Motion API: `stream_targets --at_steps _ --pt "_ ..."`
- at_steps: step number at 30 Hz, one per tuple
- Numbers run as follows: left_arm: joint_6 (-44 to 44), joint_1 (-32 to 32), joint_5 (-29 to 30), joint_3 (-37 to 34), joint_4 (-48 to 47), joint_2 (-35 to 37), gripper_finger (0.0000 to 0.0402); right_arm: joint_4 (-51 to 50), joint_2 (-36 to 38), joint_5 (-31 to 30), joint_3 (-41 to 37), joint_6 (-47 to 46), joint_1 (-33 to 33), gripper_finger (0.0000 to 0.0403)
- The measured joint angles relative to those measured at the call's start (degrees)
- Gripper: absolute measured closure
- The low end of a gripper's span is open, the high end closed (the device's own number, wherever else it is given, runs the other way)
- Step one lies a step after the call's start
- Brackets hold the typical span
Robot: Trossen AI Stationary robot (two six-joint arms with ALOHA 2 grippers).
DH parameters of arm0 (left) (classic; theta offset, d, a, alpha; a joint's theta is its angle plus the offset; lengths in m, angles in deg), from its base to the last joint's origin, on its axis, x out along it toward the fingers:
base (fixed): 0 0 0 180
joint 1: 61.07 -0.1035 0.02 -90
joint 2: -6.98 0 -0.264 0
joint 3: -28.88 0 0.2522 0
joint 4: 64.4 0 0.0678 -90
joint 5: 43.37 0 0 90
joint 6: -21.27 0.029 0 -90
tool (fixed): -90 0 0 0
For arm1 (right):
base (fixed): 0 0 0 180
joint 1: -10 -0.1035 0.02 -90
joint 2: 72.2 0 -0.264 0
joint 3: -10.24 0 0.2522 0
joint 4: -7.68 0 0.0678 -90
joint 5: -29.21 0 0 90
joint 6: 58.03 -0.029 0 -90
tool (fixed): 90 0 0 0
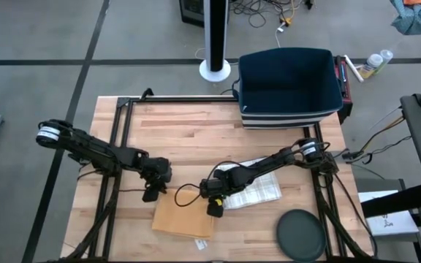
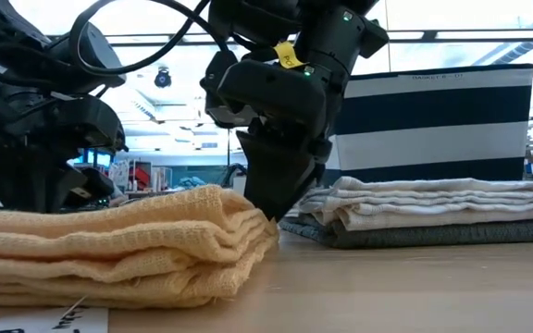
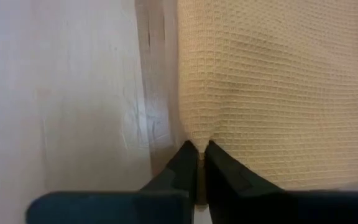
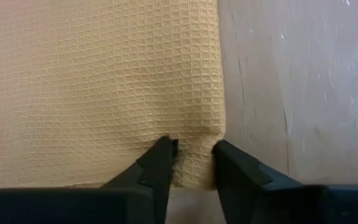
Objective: Fold kitchen towel into neat rectangle
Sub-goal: Fold the orange towel, then stack the orange towel on top of the white patterned towel
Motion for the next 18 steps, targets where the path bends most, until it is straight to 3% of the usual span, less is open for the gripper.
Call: stream_targets --at_steps 6,10,15,18 --pt "-0.11 0.14 -0.01 0.52 -1.65 0.98 0.0396 0.27 0.4 -1.25 0.41 2.22 0.0 0.0388" --pt "0.42 0.21 0.6 3.23 -9.83 3.77 0.0397 -1.58 2.46 -3.54 1.62 3.88 0.07 0.0389" --pt "2.37 0.21 7.77 9.51 -22.11 9.91 0.04 -8.91 6.71 -8.91 3.57 5.09 -0.25 0.0392" --pt "2.39 0.18 8.9 12.04 -23.83 13.61 0.04 -11.15 9.33 -12.28 3.61 5.96 -0.39 0.0392"
